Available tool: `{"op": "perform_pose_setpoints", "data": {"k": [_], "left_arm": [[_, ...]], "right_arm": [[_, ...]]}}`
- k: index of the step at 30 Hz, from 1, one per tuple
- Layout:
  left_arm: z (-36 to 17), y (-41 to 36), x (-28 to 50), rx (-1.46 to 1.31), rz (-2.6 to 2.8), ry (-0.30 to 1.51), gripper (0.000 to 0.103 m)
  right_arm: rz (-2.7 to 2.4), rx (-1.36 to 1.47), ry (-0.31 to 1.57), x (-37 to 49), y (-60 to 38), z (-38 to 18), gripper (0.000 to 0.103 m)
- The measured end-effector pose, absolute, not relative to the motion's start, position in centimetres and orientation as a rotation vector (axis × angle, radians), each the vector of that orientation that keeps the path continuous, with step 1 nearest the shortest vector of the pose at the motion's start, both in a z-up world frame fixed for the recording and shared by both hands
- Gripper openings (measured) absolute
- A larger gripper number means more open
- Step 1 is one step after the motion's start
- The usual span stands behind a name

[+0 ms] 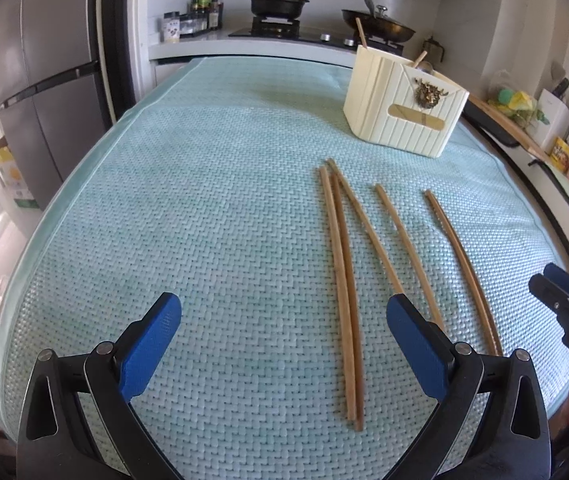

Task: Organize utensils
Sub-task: 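Lower both open tools toward the loose wooden chopsticks on the towel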

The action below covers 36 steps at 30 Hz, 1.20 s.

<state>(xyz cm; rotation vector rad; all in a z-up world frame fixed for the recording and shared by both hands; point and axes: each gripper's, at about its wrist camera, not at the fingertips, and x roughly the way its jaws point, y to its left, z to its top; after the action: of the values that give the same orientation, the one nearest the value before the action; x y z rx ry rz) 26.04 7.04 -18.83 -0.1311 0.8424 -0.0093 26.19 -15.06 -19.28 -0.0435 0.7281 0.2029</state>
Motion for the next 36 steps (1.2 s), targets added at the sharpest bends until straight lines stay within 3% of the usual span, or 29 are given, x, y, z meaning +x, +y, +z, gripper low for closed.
{"op": "perform_pose_setpoints", "data": {"k": [3, 7, 15, 36], "left_arm": [[-19.1, 7.4, 26.7, -0.122, -0.018, 0.859, 0.102], [-19.8, 7.2, 27.2, -0.083, -0.013, 0.881, 0.102], [-20.5, 7.8, 27.1, -0.101, -0.008, 0.898, 0.102], [-21.1, 7.7, 29.0, -0.107, -0.018, 0.916, 0.102]], "right_arm": [[0.237, -0.027, 0.756, 26.8, -14.5, -19.9, 0.052], [0.267, -0.048, 0.797, 27.7, -13.3, -20.9, 0.039], [0.280, -0.097, 0.870, 28.8, -12.1, -22.4, 0.030], [0.264, -0.133, 0.852, 29.5, -12.1, -22.9, 0.028]]}}
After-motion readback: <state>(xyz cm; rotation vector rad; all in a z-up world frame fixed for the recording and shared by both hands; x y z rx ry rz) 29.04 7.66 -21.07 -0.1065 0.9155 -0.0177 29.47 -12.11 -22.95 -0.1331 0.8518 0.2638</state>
